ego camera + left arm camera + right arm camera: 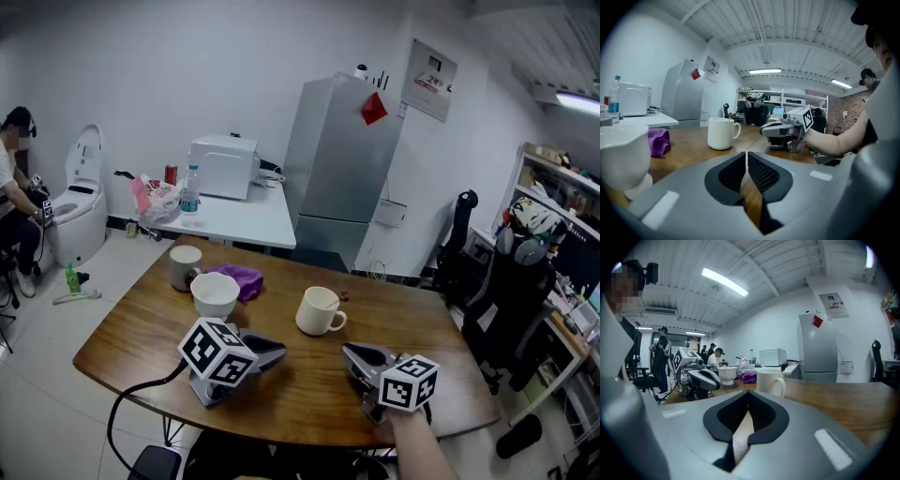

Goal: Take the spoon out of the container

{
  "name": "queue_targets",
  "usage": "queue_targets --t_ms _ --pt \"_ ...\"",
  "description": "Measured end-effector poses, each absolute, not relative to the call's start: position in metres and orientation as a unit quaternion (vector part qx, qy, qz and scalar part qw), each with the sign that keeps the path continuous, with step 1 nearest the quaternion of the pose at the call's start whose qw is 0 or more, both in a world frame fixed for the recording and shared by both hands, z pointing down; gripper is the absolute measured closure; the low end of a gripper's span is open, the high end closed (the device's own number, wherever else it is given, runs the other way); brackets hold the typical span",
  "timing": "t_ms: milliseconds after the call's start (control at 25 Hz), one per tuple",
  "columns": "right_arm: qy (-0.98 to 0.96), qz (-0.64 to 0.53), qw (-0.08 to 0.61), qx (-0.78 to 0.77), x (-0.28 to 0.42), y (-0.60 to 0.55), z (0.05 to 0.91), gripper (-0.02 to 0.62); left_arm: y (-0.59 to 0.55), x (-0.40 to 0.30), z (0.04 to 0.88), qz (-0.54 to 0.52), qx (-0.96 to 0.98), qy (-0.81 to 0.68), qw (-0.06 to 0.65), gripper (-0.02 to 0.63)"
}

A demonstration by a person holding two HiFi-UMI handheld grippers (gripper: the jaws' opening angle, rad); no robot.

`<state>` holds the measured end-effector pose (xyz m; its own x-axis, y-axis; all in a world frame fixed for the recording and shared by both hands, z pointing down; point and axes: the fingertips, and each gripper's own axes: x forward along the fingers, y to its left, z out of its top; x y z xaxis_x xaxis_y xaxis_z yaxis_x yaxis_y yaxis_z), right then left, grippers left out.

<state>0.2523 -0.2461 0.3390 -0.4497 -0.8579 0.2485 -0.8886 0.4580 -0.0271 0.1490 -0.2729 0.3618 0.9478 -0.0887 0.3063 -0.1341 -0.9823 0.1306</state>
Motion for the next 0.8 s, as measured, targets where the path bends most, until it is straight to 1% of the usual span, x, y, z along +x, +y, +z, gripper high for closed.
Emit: queue_targets --t_ms 240,400,800 --pt "-0.848 0.071 0.101 0.516 0.253 -0.257 0.330 0.591 -0.277 0.149 0.358 0.157 0.984 -0.053 0.064 0.583" --pt "-0.843 0.064 0.114 0.522 0.260 -0.267 0.321 0.577 -0.276 0.149 0.357 0.158 0.984 -0.054 0.064 0.583" --pt "-0.807 0.020 0.204 0.554 0.278 -0.301 0.310 0.569 -0.276 0.149 0.357 0.158 0.984 -0.054 0.064 0.583"
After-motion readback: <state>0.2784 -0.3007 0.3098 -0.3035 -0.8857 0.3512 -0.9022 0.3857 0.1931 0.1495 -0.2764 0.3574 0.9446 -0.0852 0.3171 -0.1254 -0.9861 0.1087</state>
